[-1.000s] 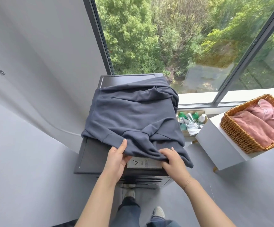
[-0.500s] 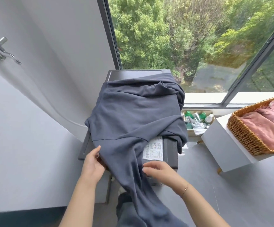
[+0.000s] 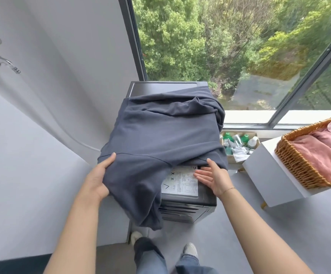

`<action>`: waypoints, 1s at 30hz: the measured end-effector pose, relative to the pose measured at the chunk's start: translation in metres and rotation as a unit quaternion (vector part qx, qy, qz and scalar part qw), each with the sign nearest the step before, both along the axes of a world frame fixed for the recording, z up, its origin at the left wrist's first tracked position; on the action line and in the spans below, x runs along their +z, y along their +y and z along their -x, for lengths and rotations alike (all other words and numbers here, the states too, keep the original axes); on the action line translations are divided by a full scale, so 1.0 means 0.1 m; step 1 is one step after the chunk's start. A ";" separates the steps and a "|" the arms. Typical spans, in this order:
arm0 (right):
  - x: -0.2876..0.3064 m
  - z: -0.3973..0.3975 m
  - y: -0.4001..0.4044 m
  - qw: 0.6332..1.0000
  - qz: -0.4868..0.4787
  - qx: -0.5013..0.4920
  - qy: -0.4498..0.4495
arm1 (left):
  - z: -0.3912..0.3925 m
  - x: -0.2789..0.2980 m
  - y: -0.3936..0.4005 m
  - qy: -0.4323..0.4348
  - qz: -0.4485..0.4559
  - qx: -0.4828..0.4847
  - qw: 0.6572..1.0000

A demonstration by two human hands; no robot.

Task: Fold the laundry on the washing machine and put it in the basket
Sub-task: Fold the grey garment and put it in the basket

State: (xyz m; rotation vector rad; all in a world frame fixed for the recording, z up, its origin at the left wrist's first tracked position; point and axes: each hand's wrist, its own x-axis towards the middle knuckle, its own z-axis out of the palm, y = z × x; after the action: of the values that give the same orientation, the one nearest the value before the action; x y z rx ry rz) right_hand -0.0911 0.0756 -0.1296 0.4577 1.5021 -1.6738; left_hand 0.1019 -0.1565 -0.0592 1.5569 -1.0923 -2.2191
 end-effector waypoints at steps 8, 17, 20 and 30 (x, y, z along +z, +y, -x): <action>0.02 0.19 -0.23 0.995 -0.096 -0.020 0.029 | -0.01 0.16 -0.07 0.053 -0.010 -0.009 0.998; -0.05 0.16 -0.13 0.968 -0.097 -0.178 0.151 | -0.17 0.00 -0.23 0.008 0.000 -0.027 1.000; -0.40 -0.06 0.04 0.974 -0.156 -0.163 0.037 | -0.33 -0.48 -0.17 -0.112 0.060 -0.041 0.991; -0.23 0.30 -0.05 0.943 -0.253 0.001 0.216 | -0.28 -0.70 0.23 -0.398 0.421 -0.160 0.799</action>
State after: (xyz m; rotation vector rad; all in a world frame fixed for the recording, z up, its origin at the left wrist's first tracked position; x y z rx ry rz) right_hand -0.1212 0.0704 -0.1528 0.3638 2.2758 -1.4286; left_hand 0.1295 -0.1333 -0.1296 1.8916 -2.2739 -0.7765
